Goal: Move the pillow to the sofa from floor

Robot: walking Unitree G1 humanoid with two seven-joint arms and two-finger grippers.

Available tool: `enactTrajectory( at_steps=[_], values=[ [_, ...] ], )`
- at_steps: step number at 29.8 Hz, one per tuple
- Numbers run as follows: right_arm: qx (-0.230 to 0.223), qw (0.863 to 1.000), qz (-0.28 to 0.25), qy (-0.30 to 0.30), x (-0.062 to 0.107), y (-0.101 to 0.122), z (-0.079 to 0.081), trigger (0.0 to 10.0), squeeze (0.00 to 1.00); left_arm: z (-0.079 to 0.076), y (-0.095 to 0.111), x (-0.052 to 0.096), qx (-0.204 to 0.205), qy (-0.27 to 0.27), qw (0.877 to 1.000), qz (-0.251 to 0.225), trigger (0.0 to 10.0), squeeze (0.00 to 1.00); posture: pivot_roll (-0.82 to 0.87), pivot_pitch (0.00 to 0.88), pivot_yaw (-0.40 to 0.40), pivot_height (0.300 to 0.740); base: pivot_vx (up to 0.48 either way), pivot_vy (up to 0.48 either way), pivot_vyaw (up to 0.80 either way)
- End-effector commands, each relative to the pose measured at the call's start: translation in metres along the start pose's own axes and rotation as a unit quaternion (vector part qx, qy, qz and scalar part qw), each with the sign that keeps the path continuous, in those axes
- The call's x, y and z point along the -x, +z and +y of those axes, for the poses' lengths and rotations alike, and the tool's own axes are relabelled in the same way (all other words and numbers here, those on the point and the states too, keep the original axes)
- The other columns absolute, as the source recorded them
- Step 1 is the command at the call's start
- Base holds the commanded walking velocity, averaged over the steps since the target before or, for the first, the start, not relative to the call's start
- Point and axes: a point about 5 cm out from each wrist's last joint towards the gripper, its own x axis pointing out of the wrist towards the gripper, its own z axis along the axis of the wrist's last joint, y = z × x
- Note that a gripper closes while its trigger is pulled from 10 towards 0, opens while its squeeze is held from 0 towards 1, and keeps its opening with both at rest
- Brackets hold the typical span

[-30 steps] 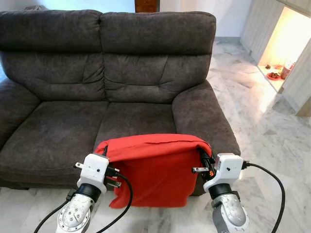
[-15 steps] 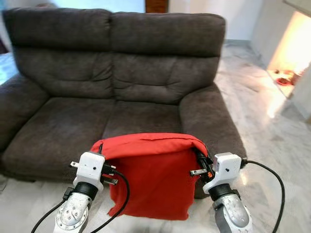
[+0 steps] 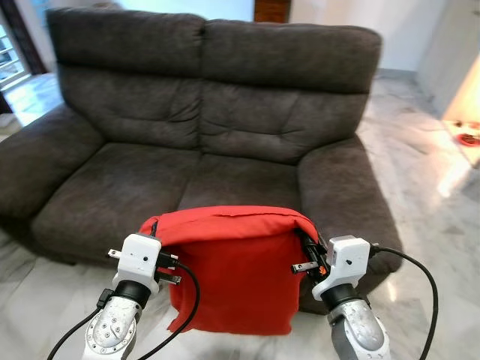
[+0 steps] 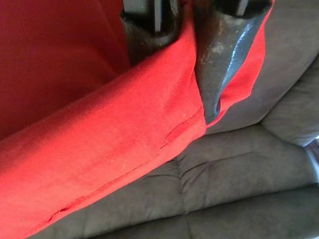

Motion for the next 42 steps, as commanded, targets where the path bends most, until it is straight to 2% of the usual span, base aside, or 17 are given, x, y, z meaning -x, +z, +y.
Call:
enactTrajectory(
  at_steps=[1,14,28,32,42],
  values=[
    [-0.001,0.999,-0.033,-0.012,-0.002,0.015,-0.006,10.0,0.00,0.010,0.014,-0.004,-0.011,0.024,0.999,-0.036,10.0,0.00,0.02,0.074,0.016,0.740,0.000,0.000,0.00],
    [0.003,0.999,-0.036,-0.010,-0.003,0.018,-0.011,10.0,0.00,0.011,0.016,-0.004,-0.010,0.024,0.999,-0.041,10.0,0.00,0.02,0.080,0.012,0.740,0.271,0.000,0.00],
    [0.011,0.999,-0.040,0.014,-0.004,0.023,-0.009,10.0,0.00,0.011,0.017,-0.005,-0.009,0.027,0.999,-0.044,10.0,0.00,0.02,0.079,0.013,0.740,0.306,0.000,0.00],
    [-0.019,0.998,-0.058,0.016,-0.008,0.029,-0.004,10.0,0.00,0.013,0.018,-0.007,-0.014,0.032,0.998,-0.049,10.0,0.00,0.02,0.079,0.012,0.740,0.307,0.000,0.00],
    [-0.020,0.997,-0.068,0.024,-0.011,0.035,-0.002,10.0,0.00,0.014,0.020,-0.009,-0.017,0.036,0.998,-0.054,10.0,0.00,0.02,0.077,0.011,0.740,0.307,0.000,0.00]
  ],
)
